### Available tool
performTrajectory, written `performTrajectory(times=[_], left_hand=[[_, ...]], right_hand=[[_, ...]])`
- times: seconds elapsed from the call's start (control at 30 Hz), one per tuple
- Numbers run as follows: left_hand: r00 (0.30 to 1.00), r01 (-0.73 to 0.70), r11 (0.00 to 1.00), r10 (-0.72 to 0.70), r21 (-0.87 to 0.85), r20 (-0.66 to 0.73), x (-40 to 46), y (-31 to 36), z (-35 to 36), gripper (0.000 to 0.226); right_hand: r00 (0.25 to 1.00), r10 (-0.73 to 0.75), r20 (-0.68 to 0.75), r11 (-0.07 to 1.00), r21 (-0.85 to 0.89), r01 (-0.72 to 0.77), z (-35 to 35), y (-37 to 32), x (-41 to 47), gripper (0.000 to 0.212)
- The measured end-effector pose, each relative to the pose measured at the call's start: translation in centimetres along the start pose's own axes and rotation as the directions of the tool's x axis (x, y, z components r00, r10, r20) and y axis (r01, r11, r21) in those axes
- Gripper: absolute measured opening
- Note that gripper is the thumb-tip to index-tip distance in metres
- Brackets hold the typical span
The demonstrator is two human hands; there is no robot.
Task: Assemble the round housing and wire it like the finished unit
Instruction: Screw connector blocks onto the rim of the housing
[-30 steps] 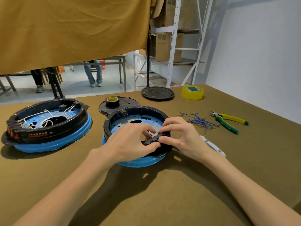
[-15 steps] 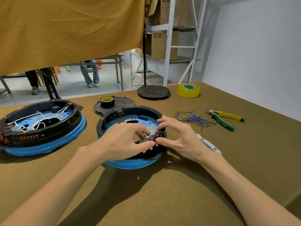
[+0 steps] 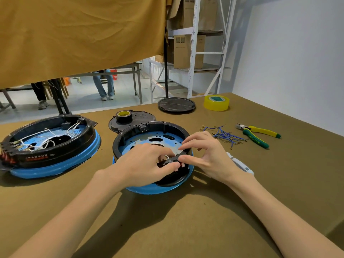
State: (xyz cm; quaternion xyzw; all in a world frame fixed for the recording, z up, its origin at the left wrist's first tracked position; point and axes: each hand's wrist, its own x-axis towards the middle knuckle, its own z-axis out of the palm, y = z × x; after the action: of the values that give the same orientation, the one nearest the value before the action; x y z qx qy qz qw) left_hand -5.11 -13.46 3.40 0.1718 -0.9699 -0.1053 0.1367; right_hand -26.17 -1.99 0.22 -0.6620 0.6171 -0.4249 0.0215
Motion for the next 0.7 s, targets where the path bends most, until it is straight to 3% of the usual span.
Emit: performTrajectory(times=[0.37,0.57,0.7], left_hand=[[1.000,0.019,1.000,-0.019,0.015,0.003,-0.2,0.1,0.3,0.054],[0.994,0.078,0.995,-0.073,0.058,-0.076,-0.5,0.9,0.5,0.068],[0.996,0.070,0.998,-0.069,0.008,-0.053,-0.8,2.2,0.5,0.067]], right_hand=[[0.999,-0.047,-0.024,0.994,-0.096,0.045,0.4,-0.3,-0.1,0.028],[0.999,0.018,-0.027,0.999,-0.043,-0.019,0.0,-0.5,-1.0,0.034],[0.991,0.134,-0.029,0.984,0.126,-0.129,-0.4,-1.5,-1.4,0.038]])
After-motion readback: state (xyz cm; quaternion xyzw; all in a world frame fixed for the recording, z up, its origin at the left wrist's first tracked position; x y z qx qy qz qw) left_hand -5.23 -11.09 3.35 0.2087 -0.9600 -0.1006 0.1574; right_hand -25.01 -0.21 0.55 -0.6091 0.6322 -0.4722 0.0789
